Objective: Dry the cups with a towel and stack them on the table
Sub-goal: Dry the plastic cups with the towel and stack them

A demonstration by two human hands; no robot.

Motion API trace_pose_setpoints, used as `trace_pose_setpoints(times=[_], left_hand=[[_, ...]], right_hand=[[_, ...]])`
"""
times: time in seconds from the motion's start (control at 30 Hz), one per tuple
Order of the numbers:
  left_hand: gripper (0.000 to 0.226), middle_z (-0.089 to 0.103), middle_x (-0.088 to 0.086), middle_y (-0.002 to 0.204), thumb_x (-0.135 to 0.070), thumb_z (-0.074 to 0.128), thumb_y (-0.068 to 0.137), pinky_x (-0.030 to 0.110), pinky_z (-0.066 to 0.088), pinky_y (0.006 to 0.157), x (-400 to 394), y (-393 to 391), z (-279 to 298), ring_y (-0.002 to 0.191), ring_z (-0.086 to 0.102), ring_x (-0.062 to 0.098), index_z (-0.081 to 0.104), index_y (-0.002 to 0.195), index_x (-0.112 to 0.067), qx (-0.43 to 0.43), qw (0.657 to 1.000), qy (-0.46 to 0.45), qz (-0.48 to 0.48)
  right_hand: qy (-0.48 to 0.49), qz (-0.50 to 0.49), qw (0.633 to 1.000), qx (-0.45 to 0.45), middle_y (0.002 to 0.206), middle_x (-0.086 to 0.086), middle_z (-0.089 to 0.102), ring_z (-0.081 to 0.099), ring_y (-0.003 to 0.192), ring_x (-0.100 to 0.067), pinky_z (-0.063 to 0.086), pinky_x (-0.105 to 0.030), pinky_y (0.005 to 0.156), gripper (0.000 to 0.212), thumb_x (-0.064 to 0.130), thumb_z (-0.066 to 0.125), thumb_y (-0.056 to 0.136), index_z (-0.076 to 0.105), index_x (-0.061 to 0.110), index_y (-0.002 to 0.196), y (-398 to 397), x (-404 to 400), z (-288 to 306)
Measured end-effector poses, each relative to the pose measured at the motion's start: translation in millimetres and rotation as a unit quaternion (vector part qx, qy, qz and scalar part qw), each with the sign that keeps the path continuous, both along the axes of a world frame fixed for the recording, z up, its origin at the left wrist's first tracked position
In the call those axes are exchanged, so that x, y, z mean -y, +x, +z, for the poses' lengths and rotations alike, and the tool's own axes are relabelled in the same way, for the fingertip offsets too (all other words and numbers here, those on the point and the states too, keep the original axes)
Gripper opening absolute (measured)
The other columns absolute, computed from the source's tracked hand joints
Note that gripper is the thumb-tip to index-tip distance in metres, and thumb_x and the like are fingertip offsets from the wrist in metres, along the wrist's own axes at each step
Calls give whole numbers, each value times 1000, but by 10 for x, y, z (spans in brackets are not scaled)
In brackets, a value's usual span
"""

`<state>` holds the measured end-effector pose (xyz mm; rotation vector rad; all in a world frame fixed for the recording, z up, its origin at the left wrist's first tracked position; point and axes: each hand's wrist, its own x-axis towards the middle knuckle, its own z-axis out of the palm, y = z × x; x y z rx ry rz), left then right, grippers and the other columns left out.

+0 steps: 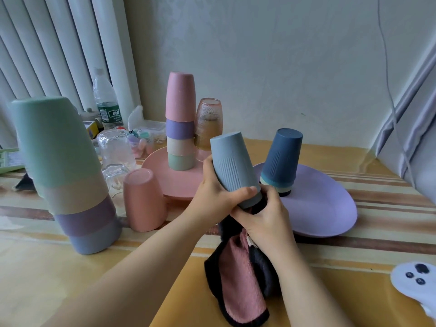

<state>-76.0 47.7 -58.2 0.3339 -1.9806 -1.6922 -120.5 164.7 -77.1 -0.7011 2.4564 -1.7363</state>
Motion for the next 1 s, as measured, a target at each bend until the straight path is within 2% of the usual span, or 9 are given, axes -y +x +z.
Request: trace_pose_setpoints(times=[0.17, 0.23, 0.3, 0.43, 0.6, 0.7, 0.77, 0.87, 1.0], left_hand=[[77, 58, 5, 116, -17, 84, 70, 14, 53, 66, -116, -38, -71, 96, 63, 8, 30, 123, -30, -21, 996, 80, 26], [77, 59, 4, 115, -27, 81, 63, 22, 57, 73, -162, -58, -87, 98, 64, 11, 32, 122, -30, -21, 995, 94, 36], [71, 59, 3, 111, -28, 82, 68, 30, 58, 80, -170, -75, -54, 98, 65, 13, 37, 122, -26, -26, 992, 105, 62], [59, 59, 1, 107, -21, 77, 79, 20, 56, 68, -128, -110, 64, 92, 65, 9, 40, 125, -19, -5, 995, 98, 29], [58, 60, 2, 112, -21, 77, 80, 27, 58, 74, -58, -85, 64, 100, 65, 15, 42, 126, -22, 17, 995, 93, 19], [56, 61, 4, 113, -20, 78, 79, 31, 60, 73, -11, -49, 73, 98, 66, 16, 43, 122, -22, 18, 993, 113, 18], [56, 60, 3, 112, -21, 78, 78, 32, 59, 74, 17, -28, 94, 98, 65, 14, 42, 121, -21, 17, 994, 105, 29], [60, 57, 0, 111, -25, 79, 78, 31, 56, 74, 135, -49, 193, 101, 61, 15, 39, 122, -20, -8, 994, 64, 90], [68, 43, 0, 114, -22, 78, 77, 25, 45, 82, 400, -149, 279, 104, 46, 15, 34, 128, -15, -22, 972, -90, 217]], right_hand=[[5, -12, 1000, 8, 85, 11, 63, 60, 78, -1, 42, -11, 51, 55, 41, 81, 60, 47, 19, 96, 5, -16, 3], [7, -14, 1000, 10, 84, 9, 63, 61, 76, -5, 41, -12, 49, 55, 41, 82, 60, 46, 18, 95, 3, -18, -6], [11, -12, 1000, 1, 84, 7, 63, 61, 77, -10, 42, -15, 51, 58, 40, 83, 58, 44, 17, 94, 35, 2, -18], [-12, -20, 1000, 5, 91, 4, 62, 61, 84, -12, 49, -24, 61, 60, 40, 82, 58, 44, 17, 99, 67, 13, -24], [-33, -13, 999, 30, 90, 15, 63, 60, 80, 6, 45, -9, 56, 59, 41, 84, 59, 46, 25, 101, 52, -16, -17], [-35, -5, 999, 33, 97, 18, 62, 60, 86, 7, 46, -11, 63, 60, 44, 83, 61, 47, 30, 108, 41, -13, -44], [-26, 7, 999, 27, 112, 18, 60, 58, 103, 0, 47, -18, 78, 70, 47, 82, 62, 46, 32, 120, 32, -10, -49], [-9, 15, 1000, 4, 135, 16, 47, 43, 125, -4, 37, -23, 98, 88, 50, 80, 64, 35, 31, 137, 19, -16, -60], [-13, 14, 1000, -14, 135, 12, 47, 39, 123, -2, 30, -19, 98, 82, 40, 78, 71, 34, 28, 139, 9, -37, -92]])
